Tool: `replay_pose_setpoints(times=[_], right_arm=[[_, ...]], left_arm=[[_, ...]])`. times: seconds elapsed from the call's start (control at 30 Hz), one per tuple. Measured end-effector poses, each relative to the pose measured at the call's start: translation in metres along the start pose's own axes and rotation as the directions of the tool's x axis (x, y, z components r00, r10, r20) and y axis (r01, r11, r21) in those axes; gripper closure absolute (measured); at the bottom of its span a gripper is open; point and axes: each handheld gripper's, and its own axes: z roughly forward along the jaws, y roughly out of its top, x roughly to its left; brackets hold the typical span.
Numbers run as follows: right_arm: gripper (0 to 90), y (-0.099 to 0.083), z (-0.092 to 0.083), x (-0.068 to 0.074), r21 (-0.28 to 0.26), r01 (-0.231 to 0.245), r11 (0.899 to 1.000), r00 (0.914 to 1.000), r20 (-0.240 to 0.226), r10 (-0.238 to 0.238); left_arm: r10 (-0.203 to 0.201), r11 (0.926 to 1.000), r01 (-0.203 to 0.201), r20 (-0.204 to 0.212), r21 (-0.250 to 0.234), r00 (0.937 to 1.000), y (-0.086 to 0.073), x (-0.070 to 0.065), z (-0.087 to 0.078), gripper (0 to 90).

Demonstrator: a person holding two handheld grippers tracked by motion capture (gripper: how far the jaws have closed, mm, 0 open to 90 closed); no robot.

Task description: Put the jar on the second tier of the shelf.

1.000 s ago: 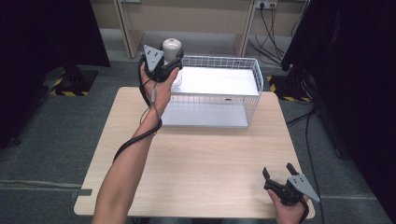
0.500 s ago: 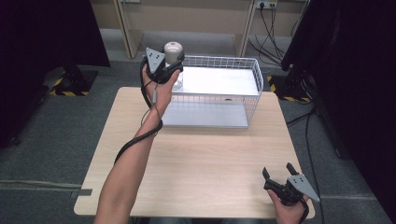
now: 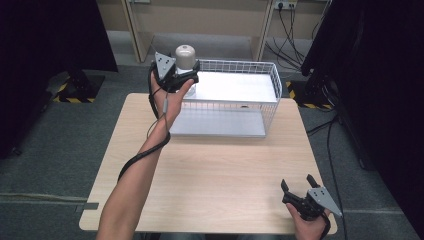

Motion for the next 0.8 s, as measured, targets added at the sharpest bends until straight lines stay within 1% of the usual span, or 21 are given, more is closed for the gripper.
replay_pose_setpoints(times=[0.3, 0.4, 0.53, 0.8], right_arm=[[4.7, 0.0, 0.0, 0.0, -0.001, 0.0, 1.0, 1.0, 0.0, 0.0], [4.7, 0.0, 0.0, 0.0, -0.002, 0.001, 1.0, 1.0, 0.0, -0.001], [4.7, 0.0, 0.0, 0.0, -0.001, 0.001, 1.0, 1.0, 0.001, -0.001], [4.7, 0.0, 0.0, 0.0, 0.0, 0.0, 1.0, 1.0, -0.001, 0.0]], left_arm=[[0.021, 0.9995, -0.021, 0.009, -0.022, 0.9997, 0.007, -0.003, -0.014, 0.2], [0.023, 0.9992, -0.022, 0.018, -0.033, 0.9996, 0.009, -0.004, -0.018, 0.2], [0.035, 0.9988, -0.034, 0.03, -0.035, 0.9989, 0.01, -0.008, -0.024, 0.3], [0.03, 0.9988, -0.028, 0.034, -0.041, 0.999, 0.007, -0.007, -0.039, 0.2]])
